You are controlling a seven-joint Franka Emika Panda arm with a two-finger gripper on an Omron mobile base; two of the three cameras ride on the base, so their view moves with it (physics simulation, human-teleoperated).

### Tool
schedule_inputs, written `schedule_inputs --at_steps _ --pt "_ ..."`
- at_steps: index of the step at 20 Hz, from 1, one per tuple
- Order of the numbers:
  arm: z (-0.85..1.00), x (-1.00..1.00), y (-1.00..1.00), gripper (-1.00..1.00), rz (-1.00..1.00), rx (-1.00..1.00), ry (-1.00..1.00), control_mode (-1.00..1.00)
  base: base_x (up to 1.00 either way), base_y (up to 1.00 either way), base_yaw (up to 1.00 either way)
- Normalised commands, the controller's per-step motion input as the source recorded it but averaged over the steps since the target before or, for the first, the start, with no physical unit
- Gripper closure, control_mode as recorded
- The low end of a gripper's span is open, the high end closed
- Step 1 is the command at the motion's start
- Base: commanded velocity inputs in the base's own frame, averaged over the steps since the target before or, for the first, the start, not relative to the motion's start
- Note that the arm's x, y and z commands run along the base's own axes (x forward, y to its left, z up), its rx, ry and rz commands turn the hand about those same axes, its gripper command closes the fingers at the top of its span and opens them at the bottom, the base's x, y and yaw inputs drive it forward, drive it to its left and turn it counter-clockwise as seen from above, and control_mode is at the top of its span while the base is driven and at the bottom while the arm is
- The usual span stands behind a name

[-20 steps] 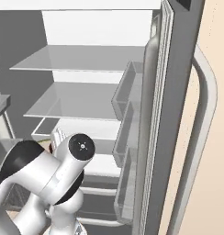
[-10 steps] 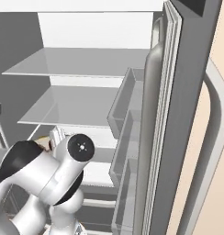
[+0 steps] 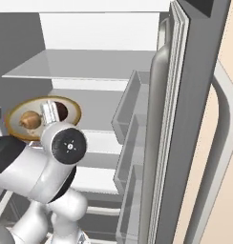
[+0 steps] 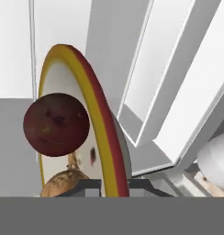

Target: Place the bowl with the potato and onion on the top shelf of the fridge. Place the bowl with the fish and steak on the second highest shelf of the fridge.

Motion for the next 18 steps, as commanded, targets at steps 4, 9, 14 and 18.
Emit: schedule_inputs --at_steps 4,9,14,18 --pt "1.00 0.59 0.70 1.00 -0.11 0.00 -0.07 -1.00 0.00 0.00 0.00" --pt "0.98 0.97 0.52 1.00 -0.09 0.00 -0.04 -1.00 0.00 0.00 0.00" --pt "0.38 0.79 -0.10 1.00 -0.01 0.03 -0.01 -1.00 0.00 0.00 0.00" --pt "-0.02 0.64 -0.16 1.00 0.02 0.00 0.00 -1.00 0.00 0.00 0.00"
